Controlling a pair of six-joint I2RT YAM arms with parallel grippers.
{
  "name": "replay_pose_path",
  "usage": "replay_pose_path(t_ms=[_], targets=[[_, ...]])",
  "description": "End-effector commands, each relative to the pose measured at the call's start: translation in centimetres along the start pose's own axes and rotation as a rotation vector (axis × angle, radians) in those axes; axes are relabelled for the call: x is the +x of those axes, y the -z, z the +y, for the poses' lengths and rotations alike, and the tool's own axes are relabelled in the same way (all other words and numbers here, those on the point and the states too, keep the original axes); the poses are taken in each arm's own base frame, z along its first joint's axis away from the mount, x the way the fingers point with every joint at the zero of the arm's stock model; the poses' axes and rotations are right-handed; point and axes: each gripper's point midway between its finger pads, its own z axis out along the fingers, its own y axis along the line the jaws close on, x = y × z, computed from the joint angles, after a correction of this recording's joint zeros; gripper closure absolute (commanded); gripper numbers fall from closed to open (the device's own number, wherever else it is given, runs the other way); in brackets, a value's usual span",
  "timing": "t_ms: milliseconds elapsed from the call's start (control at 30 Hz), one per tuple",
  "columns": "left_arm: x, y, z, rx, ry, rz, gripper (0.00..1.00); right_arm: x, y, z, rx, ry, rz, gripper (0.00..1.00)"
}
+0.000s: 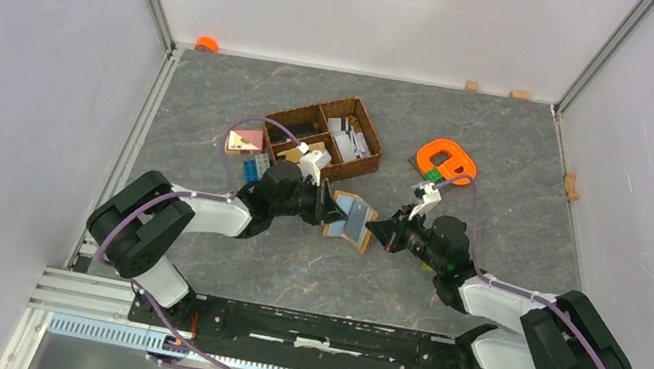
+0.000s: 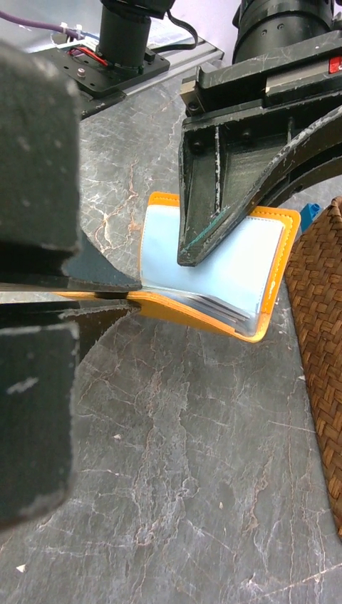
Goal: Take the credit cards out of the card holder
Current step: Remove the credit card from the card holder.
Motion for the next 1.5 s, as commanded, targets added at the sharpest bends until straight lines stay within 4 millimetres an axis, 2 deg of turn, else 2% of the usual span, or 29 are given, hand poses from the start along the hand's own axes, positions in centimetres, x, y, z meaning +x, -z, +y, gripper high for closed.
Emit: replay_pose_path(t_ms=[0, 300, 467, 633, 767, 1033, 1167, 1233, 1267, 1333, 1467], targets=[[-2.2, -0.4, -3.3, 0.144, -0.001, -0.050, 0.98, -1.8, -0.8, 2.4, -0.106, 0.037, -0.040, 0.99], [-1.9, -0.6, -4.1, 0.178, -0.011, -0.035, 0.98, -1.3, -1.3, 2.7, -0.104, 0.065, -0.015, 0.99], [-1.8, -0.5, -4.8, 0.197, -0.025, -0.035, 0.98, -0.7, -1.7, 1.0, -0.013, 0.063, 0.021, 0.95], [-1.6, -0.6, -5.0, 0.202, -0.028, -0.028, 0.98, -0.1, -2.1, 0.7, -0.005, 0.053, 0.053, 0.84], [-1.6, -0.7, -5.0, 0.200, -0.028, -0.028, 0.98, -0.1, -2.1, 0.8, -0.011, 0.050, 0.055, 0.71], [-1.6, -0.7, -4.9, 0.193, -0.022, -0.025, 0.98, -0.3, -1.8, 1.7, -0.058, 0.042, 0.037, 0.57], [-1.7, -0.7, -5.1, 0.200, -0.019, -0.024, 0.98, -0.2, -1.9, 1.9, -0.069, 0.040, 0.040, 0.45], [-1.6, -0.6, -5.2, 0.210, -0.019, -0.022, 0.98, -0.1, -1.9, 1.8, -0.064, 0.037, 0.044, 0.44], [-1.6, -0.6, -5.4, 0.218, -0.017, -0.020, 0.96, -0.1, -2.0, 1.8, -0.063, 0.036, 0.048, 0.46], [-1.7, -0.4, -5.8, 0.235, -0.015, -0.020, 0.89, 0.2, -2.1, 1.4, -0.046, 0.031, 0.060, 0.56], [-1.6, 0.2, -6.8, 0.290, -0.023, -0.022, 0.69, 0.7, -2.4, 0.5, -0.001, 0.011, 0.087, 0.77]])
